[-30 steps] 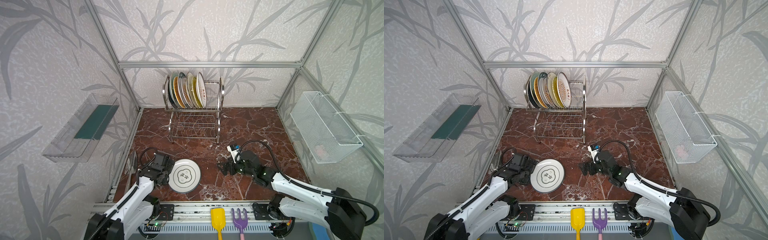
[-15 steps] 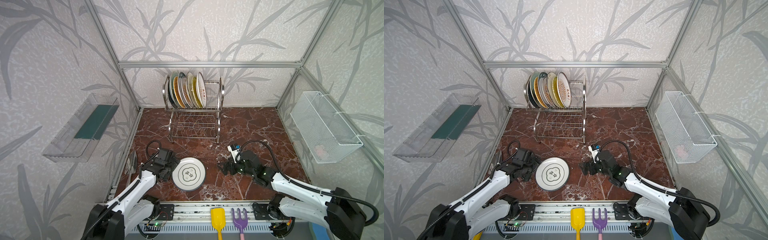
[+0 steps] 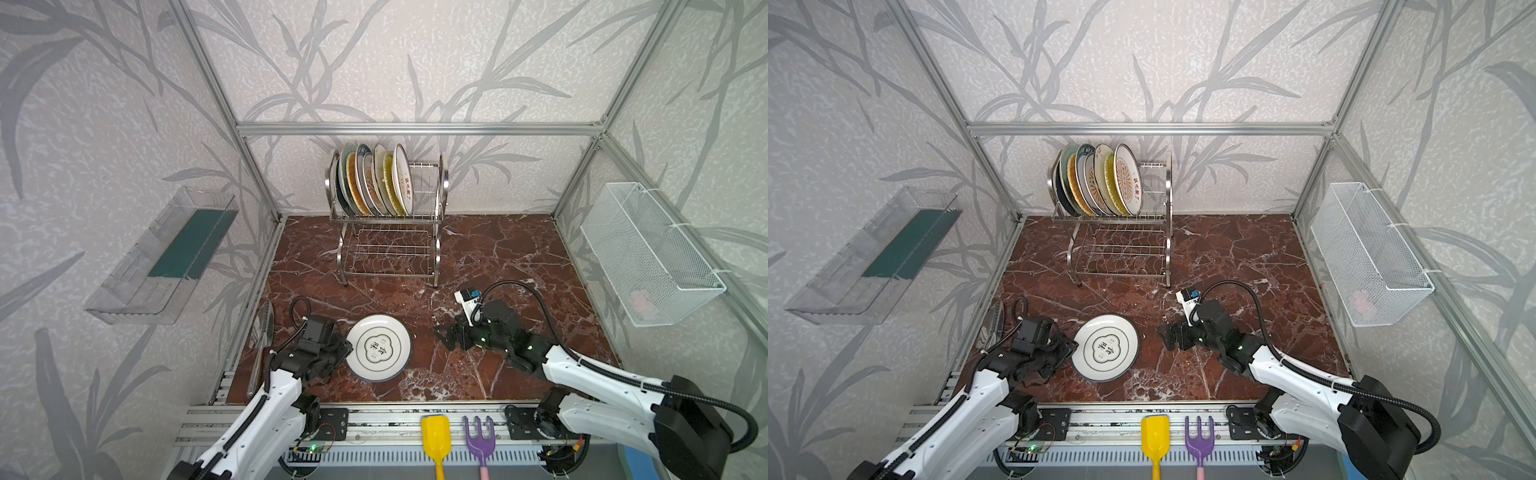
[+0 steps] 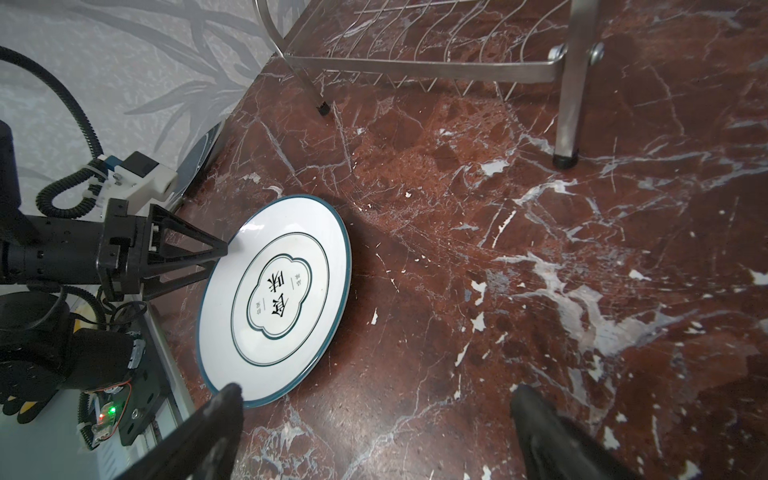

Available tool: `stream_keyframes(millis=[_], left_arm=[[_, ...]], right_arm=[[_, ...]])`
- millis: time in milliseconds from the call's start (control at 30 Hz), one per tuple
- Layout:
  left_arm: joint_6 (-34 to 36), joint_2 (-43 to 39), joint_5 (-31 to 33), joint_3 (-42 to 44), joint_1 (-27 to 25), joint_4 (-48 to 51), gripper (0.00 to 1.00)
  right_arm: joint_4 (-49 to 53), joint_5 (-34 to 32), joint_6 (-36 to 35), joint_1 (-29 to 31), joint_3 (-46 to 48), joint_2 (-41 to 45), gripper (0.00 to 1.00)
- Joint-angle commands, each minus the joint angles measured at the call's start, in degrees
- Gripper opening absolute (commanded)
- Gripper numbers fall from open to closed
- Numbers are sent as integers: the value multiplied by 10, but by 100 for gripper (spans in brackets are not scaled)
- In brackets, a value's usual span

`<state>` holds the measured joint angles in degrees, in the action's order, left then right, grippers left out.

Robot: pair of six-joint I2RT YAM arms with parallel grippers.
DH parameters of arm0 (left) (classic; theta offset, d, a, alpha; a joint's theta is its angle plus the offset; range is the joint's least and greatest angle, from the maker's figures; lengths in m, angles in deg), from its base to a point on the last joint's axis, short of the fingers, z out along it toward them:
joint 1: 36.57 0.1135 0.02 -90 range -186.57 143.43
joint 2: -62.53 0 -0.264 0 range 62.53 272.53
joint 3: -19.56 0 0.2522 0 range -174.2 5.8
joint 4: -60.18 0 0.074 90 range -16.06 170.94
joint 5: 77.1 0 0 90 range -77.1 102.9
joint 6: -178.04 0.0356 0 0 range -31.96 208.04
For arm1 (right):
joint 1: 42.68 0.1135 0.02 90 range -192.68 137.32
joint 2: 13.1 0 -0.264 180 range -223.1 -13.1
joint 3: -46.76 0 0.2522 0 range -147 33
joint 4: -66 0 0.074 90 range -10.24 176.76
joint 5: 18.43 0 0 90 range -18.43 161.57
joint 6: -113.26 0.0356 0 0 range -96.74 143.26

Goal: Load the plates into the dish rack
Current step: 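Grasp the emblem plate's rim with the left gripper and tilt it up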

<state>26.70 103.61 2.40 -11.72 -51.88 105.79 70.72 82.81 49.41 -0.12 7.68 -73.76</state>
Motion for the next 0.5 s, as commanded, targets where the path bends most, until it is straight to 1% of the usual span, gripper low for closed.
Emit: stream_keyframes(millis=[0, 67, 233, 367, 467], left_arm=[[8, -21, -22, 16, 3, -1, 53], [9, -25, -31, 24, 3, -6, 47], [10, -26, -70, 54, 3, -52, 43], [22, -30, -79, 59, 3, -54, 43], [16, -36, -99, 73, 3, -81, 43]], right_arm=[[-20, 13, 2, -2, 6, 10, 99], [-22, 15, 3, -2, 6, 8, 99], [-25, 19, 4, -2, 6, 5, 99], [-25, 18, 3, -2, 6, 7, 99], [-24, 18, 4, -2, 6, 8, 99]])
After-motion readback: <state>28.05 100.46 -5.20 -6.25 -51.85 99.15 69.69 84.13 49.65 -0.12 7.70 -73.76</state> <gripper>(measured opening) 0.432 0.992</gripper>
